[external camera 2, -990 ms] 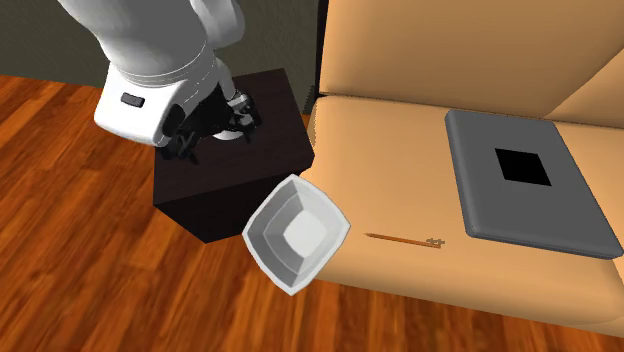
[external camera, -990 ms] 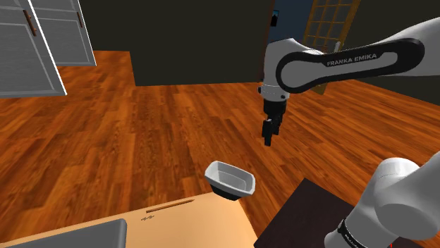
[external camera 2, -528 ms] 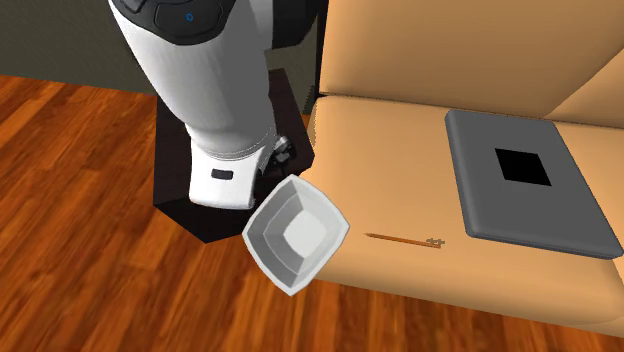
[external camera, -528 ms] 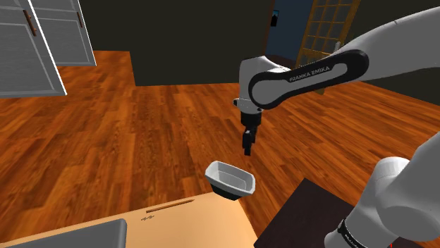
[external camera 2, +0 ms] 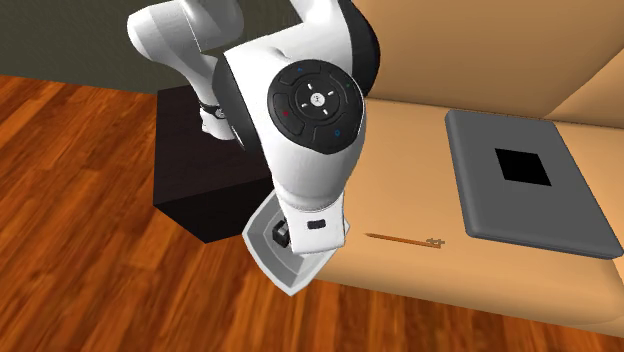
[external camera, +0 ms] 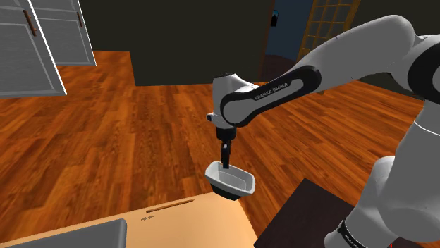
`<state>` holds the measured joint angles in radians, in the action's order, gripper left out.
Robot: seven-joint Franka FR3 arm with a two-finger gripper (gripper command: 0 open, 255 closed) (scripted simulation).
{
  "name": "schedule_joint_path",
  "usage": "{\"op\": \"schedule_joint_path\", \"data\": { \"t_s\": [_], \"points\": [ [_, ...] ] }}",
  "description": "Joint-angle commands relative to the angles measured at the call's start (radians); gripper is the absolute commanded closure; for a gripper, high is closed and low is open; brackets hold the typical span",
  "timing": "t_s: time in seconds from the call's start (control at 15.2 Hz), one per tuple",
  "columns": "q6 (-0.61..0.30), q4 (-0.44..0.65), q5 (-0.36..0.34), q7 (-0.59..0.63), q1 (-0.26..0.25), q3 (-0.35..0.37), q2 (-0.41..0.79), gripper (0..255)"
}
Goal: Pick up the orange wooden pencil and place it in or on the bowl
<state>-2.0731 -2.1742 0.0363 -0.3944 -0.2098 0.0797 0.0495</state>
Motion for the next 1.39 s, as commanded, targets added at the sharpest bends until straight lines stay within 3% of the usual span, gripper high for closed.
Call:
{"op": "schedule_joint_path", "data": {
  "t_s": [0.0, 0.86, 1.32],
  "points": [
    [-0.021, 0.042, -0.001, -0.039, -0.012, 0.013, 0.062, 0],
    [-0.11, 0.337, -0.055, -0.216, -0.117, 0.116, 0.44, 0],
    [-0.187, 0.308, -0.064, -0.21, -0.124, 0.111, 0.489, 0]
  ]
}}
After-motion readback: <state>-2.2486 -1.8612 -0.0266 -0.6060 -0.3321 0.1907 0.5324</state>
